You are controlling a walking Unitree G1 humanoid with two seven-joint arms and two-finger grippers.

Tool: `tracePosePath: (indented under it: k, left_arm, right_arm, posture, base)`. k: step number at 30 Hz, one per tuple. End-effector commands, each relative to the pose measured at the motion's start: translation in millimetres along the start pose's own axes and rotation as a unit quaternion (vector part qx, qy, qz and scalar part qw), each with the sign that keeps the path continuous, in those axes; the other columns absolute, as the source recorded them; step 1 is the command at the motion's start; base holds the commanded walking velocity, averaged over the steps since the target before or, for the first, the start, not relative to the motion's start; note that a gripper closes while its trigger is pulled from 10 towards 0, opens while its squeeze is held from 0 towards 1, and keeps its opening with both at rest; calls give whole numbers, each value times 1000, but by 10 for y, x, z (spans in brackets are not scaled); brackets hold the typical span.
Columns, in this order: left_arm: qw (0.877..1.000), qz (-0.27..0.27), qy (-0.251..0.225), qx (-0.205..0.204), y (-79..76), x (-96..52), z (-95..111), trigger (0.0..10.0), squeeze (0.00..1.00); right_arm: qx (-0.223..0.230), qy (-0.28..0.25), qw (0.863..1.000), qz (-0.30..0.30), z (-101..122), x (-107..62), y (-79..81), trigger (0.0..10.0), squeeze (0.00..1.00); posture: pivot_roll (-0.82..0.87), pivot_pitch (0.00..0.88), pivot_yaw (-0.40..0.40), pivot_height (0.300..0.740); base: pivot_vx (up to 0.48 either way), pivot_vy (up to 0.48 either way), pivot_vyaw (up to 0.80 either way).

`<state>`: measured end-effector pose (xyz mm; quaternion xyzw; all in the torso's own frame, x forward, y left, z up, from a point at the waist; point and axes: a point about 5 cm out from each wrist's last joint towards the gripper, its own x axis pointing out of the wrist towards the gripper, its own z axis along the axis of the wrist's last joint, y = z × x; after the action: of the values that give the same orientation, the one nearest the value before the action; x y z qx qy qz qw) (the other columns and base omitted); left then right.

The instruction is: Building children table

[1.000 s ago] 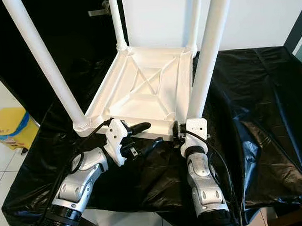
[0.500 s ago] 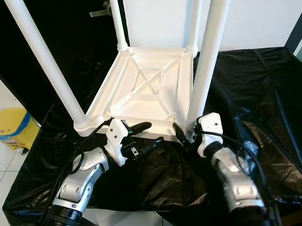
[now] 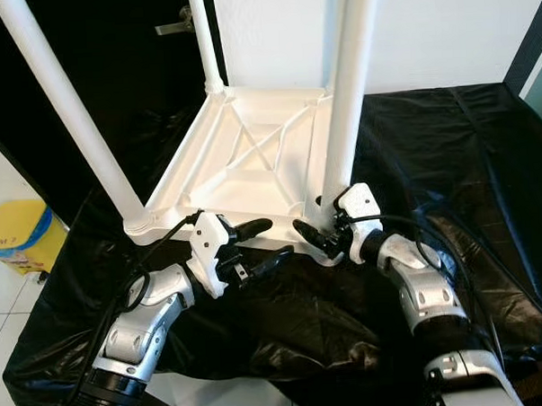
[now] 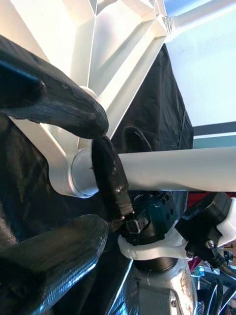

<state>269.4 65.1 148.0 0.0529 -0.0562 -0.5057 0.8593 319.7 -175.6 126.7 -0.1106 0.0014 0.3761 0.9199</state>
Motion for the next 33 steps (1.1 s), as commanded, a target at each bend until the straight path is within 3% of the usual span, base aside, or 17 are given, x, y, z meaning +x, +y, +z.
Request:
tracePosePath:
  k: [1, 10, 11, 18, 20, 22, 24, 25, 26, 27, 33]
  left_arm:
    - [1000, 27, 1, -1, 45, -5, 18, 10000, 0]
    - [1000, 28, 1, -3, 42, -3, 18, 10000, 0]
    - [1000, 27, 1, -4, 38, -4, 18, 10000, 0]
    - [1000, 25, 2, -6, 30, -13, 11, 10000, 0]
    - [1000, 24, 4, -7, 26, -23, 3, 10000, 0]
    - [1000, 23, 5, -7, 25, -25, 1, 10000, 0]
    - [1000, 25, 8, -6, 56, -41, -3, 10000, 0]
    - [1000, 25, 8, -6, 56, -41, -3, 10000, 0]
    - [1000, 26, 11, -5, 90, -54, -4, 10000, 0]
    - [1000, 26, 11, -4, 99, -56, -4, 10000, 0]
    - [1000, 26, 13, -4, 108, -59, -5, 10000, 0]
  right_arm:
    - [-1, 13, 1000, 27, -62, 30, 56, 0, 0]
    - [-18, 38, 999, -15, -157, -78, 41, 78, 0]
    - [-11, 38, 998, -41, -165, -88, 33, 10000, 0]
    - [5, 30, 994, -100, -187, -103, 35, 10000, 0]
    - [20, 25, 988, -154, -204, -122, 77, 10000, 0]
    - [24, 24, 985, -167, -208, -129, 86, 10000, 0]
    - [54, 20, 969, -242, -231, -144, 189, 10000, 0]
    - [54, 20, 969, -242, -231, -144, 189, 10000, 0]
    - [71, 23, 950, -303, -253, -164, 265, 10000, 0]
    - [72, 24, 946, -315, -256, -165, 281, 10000, 0]
    - [73, 27, 941, -328, -257, -168, 300, 10000, 0]
  posture:
    - [-108, 0, 50, 740]
    - [-121, 7, 56, 740]
    - [-126, 10, 57, 740]
    - [-132, 17, 60, 740]
    - [-134, 18, 61, 740]
    - [-134, 18, 61, 740]
    - [-140, 25, 69, 740]
    - [-140, 25, 69, 740]
    - [-143, 26, 72, 740]
    - [-143, 26, 72, 740]
    - [-142, 26, 74, 740]
  base:
    - [0, 0, 0]
    - [0, 0, 0]
    - [0, 0, 0]
    - [0, 0, 0]
    - [0, 0, 0]
    - [0, 0, 0]
    - [0, 0, 0]
    - [0, 0, 0]
    - [0, 0, 0]
    - [0, 0, 0]
    - [0, 0, 0]
